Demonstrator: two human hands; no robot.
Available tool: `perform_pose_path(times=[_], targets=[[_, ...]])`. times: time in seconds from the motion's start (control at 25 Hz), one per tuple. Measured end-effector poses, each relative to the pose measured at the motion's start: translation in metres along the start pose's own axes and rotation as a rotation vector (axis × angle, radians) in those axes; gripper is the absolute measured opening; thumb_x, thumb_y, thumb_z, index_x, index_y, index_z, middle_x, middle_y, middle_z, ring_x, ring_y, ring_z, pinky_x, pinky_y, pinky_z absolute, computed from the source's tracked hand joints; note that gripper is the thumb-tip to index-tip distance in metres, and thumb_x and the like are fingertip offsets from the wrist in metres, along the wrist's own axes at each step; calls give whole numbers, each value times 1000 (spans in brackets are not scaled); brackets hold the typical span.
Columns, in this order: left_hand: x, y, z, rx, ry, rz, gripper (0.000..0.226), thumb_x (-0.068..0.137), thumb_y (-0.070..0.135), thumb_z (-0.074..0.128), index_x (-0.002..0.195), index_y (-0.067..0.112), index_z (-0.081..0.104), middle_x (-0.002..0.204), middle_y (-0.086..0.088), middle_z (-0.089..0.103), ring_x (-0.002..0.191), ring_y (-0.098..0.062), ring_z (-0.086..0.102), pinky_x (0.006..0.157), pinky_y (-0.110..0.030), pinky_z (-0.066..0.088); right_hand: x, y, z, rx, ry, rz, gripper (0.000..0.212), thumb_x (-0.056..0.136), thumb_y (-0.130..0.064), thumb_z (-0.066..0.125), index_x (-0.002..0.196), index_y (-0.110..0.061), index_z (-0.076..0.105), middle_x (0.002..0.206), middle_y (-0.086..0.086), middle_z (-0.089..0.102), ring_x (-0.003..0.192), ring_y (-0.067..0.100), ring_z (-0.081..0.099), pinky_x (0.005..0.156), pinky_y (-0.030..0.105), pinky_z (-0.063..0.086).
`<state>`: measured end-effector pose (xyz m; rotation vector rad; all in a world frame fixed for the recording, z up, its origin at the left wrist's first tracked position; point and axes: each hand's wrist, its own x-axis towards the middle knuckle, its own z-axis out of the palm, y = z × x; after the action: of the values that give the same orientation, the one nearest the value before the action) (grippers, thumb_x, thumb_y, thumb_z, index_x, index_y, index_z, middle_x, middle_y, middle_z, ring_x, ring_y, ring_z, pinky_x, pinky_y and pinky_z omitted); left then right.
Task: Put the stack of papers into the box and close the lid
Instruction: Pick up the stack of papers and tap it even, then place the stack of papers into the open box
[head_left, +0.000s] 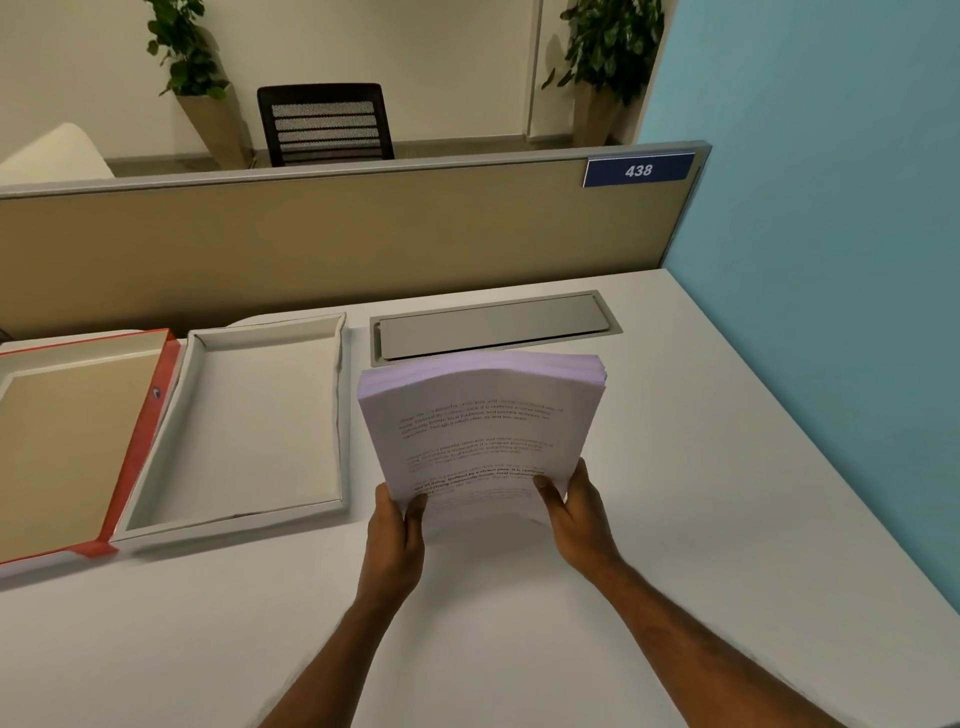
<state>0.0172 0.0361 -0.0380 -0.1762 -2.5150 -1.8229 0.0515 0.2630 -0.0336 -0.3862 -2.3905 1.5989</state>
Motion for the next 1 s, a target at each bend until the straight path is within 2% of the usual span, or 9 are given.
perform_pose_path(times=[0.12,0.24,0.4,0.56,0.64,0.72,1.0], targets=[[8,8,-1,37,34,-5,18,98,33,44,113,25,40,106,21,53,93,-3,61,67,-9,54,9,-10,-4,-48,-3,16,30,96,-30,57,117,-9,52,115,5,69,99,25,68,83,43,60],[26,23,-4,96,81,-9,21,97,36,46,105,16,43,94,16,55,80,0,59,56,-7,49,23,-26,-7,-47,2,11,27,97,-30,55,113,-7,53,115,5,69,96,21,69,78,35,61],[38,27,-11,199,26,-148,22,99,30,46,96,8,45,91,1,55,74,-2,52,54,-12,38,28,-36,-3,-33,-18,104,25,98,-30,54,106,-7,55,109,0,68,87,14,68,67,19,55],[13,10,-21,223,-25,-219,27,99,34,46,98,7,48,95,-4,59,80,-14,60,58,-18,42,3,-23,9,-53,-32,200,23,97,-31,55,104,-10,58,108,3,70,83,11,67,64,15,50],[3,3,-26,211,-19,-239,27,99,33,46,100,7,49,98,-5,60,86,-22,61,66,-25,47,-6,-21,15,-67,-42,215,20,97,-31,56,102,-12,58,107,2,71,81,4,66,61,12,48],[-1,3,-34,194,-6,-244,26,99,32,47,103,6,50,101,-5,60,88,-22,59,71,-28,47,-9,-27,20,-63,-53,217,19,97,-31,56,101,-13,58,106,1,71,82,1,65,61,12,48],[33,13,-102,201,62,-184,33,99,33,47,107,2,54,99,-5,59,85,-19,58,62,-22,41,12,-84,70,-16,-82,171,22,96,-36,55,103,-15,57,105,0,69,82,8,66,63,20,50]])
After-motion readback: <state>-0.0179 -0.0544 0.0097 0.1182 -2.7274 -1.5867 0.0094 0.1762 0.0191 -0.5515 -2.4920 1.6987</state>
